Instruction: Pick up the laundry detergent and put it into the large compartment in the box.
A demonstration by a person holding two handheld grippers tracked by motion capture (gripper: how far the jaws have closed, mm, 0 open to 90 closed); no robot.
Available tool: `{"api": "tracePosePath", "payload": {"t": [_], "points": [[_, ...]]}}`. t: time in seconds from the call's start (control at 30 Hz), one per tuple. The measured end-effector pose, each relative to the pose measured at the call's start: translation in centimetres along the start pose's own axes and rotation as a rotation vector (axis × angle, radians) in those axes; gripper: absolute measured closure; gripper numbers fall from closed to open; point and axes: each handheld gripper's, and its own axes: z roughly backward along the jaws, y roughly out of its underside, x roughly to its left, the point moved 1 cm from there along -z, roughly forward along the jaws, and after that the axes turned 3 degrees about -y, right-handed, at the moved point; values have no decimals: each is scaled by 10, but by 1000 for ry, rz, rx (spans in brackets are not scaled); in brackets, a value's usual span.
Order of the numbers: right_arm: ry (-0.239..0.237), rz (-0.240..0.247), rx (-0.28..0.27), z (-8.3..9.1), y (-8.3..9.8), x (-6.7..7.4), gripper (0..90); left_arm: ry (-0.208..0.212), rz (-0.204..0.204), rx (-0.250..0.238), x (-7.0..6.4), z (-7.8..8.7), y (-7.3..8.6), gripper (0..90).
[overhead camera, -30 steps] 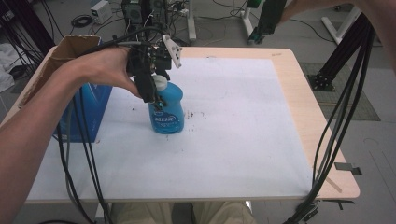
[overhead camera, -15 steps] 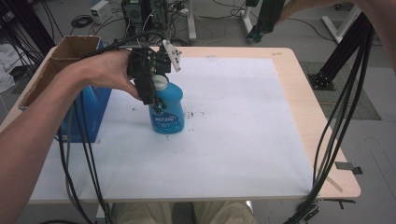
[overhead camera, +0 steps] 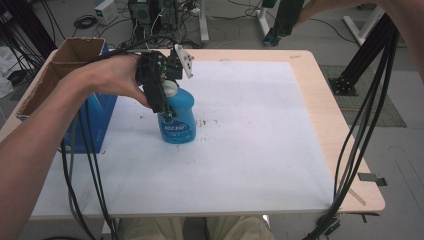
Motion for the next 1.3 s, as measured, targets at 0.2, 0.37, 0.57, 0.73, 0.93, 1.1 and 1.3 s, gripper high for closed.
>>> {"api": "tracePosePath", "payload": {"t": [0.2,0.37,0.57,0.73,0.93,1.1,1.3], "points": [[0,2,1,-2,0,0,125,6,-5,13,0,-1,1,223],[1,-2,3,-3,0,0,125,8,-7,11,-1,-1,0,238],[-2,8,14,-6,-3,2,126,9,-15,16,0,-1,0,271],[-9,7,16,-9,-4,1,125,9,-8,7,0,0,0,301],[-11,6,20,-11,-5,1,125,10,-13,15,0,-1,-1,301],[-13,2,27,-12,-5,1,126,11,-13,7,0,-1,-1,316],[-16,10,26,-15,-5,0,125,3,-18,5,0,-1,-1,342]]}}
